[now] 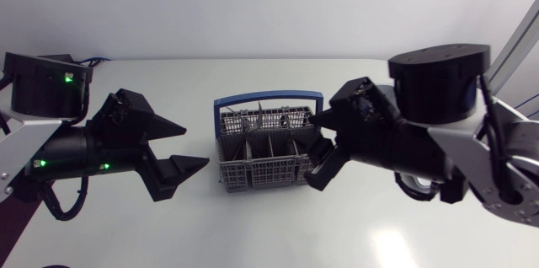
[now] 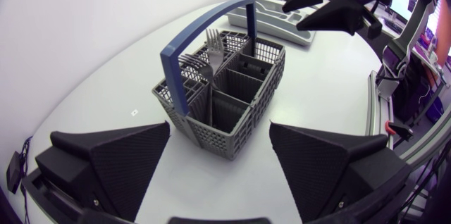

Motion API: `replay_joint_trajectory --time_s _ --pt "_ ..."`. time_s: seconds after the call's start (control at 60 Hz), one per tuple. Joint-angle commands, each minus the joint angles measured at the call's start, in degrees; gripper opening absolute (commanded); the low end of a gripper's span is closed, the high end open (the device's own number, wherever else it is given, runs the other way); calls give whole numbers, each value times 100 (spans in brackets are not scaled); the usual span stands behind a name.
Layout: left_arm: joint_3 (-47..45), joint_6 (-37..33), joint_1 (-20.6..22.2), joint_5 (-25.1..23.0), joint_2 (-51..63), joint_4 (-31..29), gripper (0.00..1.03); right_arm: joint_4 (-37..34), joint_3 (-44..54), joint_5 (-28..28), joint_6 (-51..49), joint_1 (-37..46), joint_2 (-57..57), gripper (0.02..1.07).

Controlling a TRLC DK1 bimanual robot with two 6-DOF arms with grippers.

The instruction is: Sort the cutlery from the basket into the organizer compartments.

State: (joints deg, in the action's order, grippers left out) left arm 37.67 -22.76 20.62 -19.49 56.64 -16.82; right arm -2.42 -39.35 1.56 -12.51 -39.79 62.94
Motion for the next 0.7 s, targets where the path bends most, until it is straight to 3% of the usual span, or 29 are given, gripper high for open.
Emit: replay_joint_trajectory --time_s 0.0,0.183,0.433,0.683 --pt "3 -149 -216 -187 -30 82 98 294 51 -271 170 -398 351 62" --pt "3 -237 -401 -328 93 205 98 927 -55 -640 188 -864 1063 62" --pt "-14 -501 -550 -706 268 223 98 1639 -152 -824 100 -1031 1731 62" --pt "-93 -677 -665 -776 321 320 98 2140 -406 -1062 -155 -1136 2337 62"
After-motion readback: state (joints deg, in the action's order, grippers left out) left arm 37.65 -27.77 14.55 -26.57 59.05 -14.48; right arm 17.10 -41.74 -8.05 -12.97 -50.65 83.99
